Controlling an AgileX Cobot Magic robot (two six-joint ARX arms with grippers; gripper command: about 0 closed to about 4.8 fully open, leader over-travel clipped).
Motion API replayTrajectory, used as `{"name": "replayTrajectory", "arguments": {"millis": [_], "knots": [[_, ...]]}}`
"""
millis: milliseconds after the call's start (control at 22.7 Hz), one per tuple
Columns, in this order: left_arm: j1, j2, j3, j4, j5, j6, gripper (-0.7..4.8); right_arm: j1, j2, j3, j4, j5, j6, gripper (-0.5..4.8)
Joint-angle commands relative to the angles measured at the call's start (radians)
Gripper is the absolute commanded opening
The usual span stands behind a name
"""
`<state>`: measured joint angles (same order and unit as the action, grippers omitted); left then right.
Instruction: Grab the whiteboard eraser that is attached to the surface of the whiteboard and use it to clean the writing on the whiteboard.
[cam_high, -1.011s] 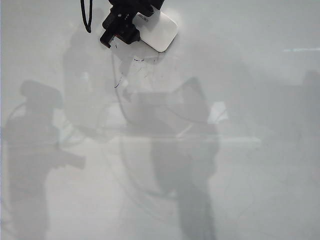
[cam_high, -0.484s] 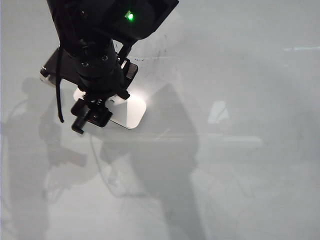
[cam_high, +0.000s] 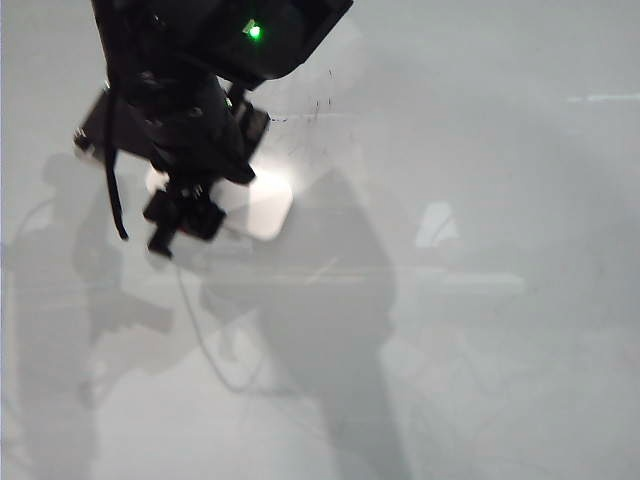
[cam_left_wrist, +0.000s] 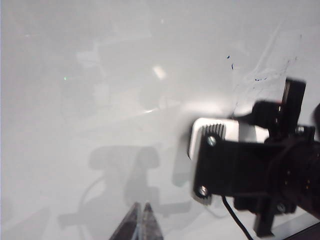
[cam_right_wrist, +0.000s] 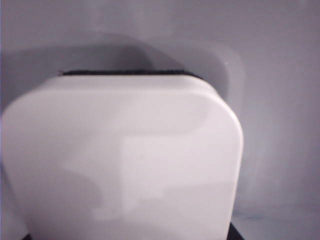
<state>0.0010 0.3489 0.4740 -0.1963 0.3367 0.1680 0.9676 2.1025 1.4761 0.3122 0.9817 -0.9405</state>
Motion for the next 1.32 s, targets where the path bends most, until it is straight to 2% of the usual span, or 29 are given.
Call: {"name": "replayTrajectory", "arguments": {"millis": [44,132,220,528,615,835,923,1143,1275,1319], "knots": [[-0.002,0.006,0.003,0.011,0.0,0.01,-0.06,-0.042,-0.02,0.023,0.287,-0.001,-0.22,1.49],[-0.002,0.016,0.003,0.011,0.0,0.016,-0.06,-0.042,-0.041,0.023,0.307,-0.001,-0.299,1.49],[-0.002,0.03,0.003,0.016,0.0,0.017,-0.06,-0.042,-0.077,0.023,0.307,0.0,-0.32,1.49],[-0.002,0.032,0.003,0.068,0.0,0.016,-0.06,0.014,-0.222,0.022,0.306,0.023,-0.321,1.49],[-0.002,0.032,0.003,0.072,-0.001,0.016,-0.06,0.045,-0.267,0.019,0.306,0.072,-0.321,1.49],[-0.002,0.032,0.003,0.073,-0.003,0.016,-0.06,0.095,-0.448,-0.115,0.307,0.105,-0.295,1.49],[-0.002,0.032,0.003,0.074,-0.003,0.016,-0.06,0.117,-0.544,-0.212,0.306,0.112,-0.181,1.49],[-0.001,0.032,0.003,0.078,-0.003,0.016,-0.06,0.127,-0.761,-0.5,0.306,0.123,0.196,1.48],[-0.001,0.032,0.003,0.079,-0.002,0.016,-0.06,0.121,-0.785,-0.607,0.306,0.086,0.312,1.48],[-0.001,0.031,0.003,0.079,-0.002,0.016,-0.06,0.114,-0.776,-0.645,0.305,0.035,0.348,1.48]]}}
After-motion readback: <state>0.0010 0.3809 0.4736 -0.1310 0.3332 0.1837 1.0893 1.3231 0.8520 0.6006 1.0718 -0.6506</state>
